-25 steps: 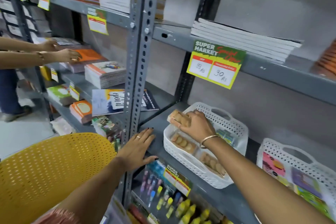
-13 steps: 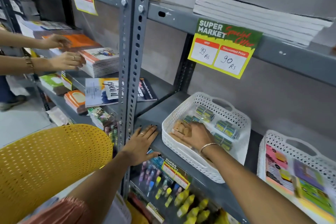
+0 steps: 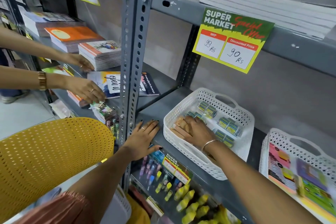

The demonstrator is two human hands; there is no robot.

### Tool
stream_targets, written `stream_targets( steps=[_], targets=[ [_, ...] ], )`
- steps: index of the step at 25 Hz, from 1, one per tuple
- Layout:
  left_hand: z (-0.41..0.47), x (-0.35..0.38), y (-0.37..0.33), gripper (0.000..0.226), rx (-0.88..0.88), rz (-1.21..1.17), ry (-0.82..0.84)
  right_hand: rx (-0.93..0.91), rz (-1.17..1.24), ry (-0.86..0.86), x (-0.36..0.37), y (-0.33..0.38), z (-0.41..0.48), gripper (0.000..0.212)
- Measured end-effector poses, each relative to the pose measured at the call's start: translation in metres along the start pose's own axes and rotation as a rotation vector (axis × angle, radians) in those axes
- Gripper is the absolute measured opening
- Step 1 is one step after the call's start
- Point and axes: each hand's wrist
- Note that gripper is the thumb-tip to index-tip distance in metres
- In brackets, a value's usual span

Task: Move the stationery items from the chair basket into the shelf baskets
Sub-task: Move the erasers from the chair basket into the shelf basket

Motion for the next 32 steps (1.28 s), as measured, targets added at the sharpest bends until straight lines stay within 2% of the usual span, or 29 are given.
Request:
stream_targets(
  steps=[10, 24, 27, 30, 32],
  targets=[
    [-0.001, -0.001, -0.001, 0.09, -0.011, 0.001, 0.006, -0.053, 0.003, -0.011, -0.001, -0.002, -0.002, 0.075],
    [0.001, -0.001, -0.001, 0.102, 0.015, 0.072, -0.054, -0.069, 0.041, 0.001, -0.004, 0.002, -0.003, 0.075],
    [0.001, -0.002, 0.0, 0.096, 0.014, 0.094, -0.044, -0.068, 0.12, -0.113, -0.007, 0.01, -0.003, 0.074],
    [-0.003, -0.007, -0.001, 0.085, 0.005, 0.08, 0.003, -0.153, 0.17, -0.268, -0.017, 0.03, -0.003, 0.065],
    [-0.012, -0.009, 0.002, 0.079, 0.012, 0.034, -0.055, -0.237, 0.196, -0.374, -0.022, 0.049, 0.0, 0.059]
  ],
)
Point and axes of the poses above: each hand's wrist, its own z-axis towards the middle knuckle, its own x-axis out of the palm, y = z × x, and after that the axes turned 2 degrees about z, right-handed
